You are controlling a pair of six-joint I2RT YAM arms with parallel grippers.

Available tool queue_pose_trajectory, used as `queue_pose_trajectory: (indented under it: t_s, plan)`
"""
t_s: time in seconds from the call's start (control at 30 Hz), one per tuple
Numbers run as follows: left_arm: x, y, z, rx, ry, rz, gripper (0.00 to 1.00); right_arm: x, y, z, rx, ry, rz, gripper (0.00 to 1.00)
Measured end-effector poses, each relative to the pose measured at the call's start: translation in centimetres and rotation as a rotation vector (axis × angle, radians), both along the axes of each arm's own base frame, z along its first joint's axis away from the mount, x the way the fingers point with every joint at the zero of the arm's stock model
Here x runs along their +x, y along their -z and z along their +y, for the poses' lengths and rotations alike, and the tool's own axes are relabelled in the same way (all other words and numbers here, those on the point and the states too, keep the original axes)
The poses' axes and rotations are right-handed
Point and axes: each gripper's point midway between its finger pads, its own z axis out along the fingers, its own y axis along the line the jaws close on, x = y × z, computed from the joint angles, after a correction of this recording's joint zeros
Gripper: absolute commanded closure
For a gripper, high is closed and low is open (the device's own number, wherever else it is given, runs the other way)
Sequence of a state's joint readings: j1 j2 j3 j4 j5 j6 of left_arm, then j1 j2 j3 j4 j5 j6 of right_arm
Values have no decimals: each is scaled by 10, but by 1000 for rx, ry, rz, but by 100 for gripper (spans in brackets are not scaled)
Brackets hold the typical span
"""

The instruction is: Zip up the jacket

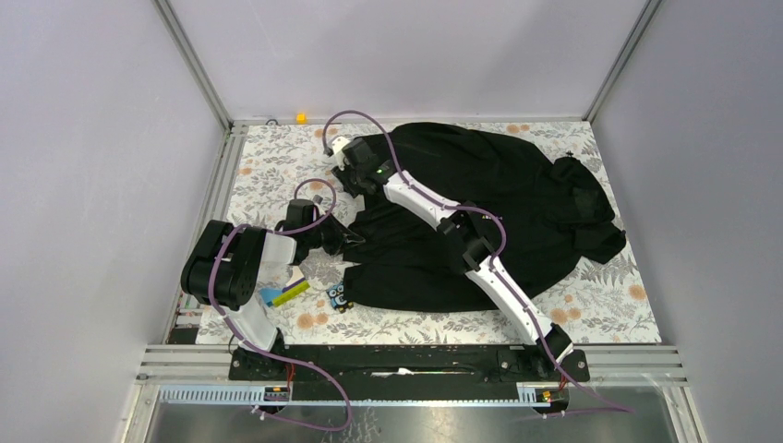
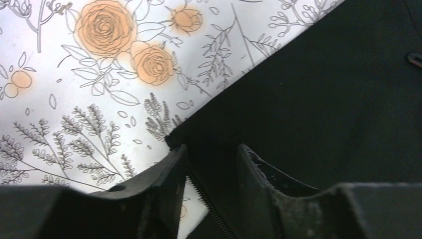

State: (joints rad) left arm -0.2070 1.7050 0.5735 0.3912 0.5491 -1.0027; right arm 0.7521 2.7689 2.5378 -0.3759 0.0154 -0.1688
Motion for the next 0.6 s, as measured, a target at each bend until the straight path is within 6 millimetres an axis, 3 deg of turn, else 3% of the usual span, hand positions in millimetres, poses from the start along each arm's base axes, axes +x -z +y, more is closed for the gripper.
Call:
queue_pose_trajectory:
  t_s: [0.13, 0.37, 0.6]
  plan:
    - [0, 0, 0, 0, 0, -1, 100, -9, 0, 8, -57, -30, -50, 80]
    - [0, 0, 0, 0, 0, 0, 100, -13, -2, 14, -66, -46, -58, 100]
    - [2, -3, -1, -6, 4, -18, 100, -17, -5, 18, 23, -62, 18, 100]
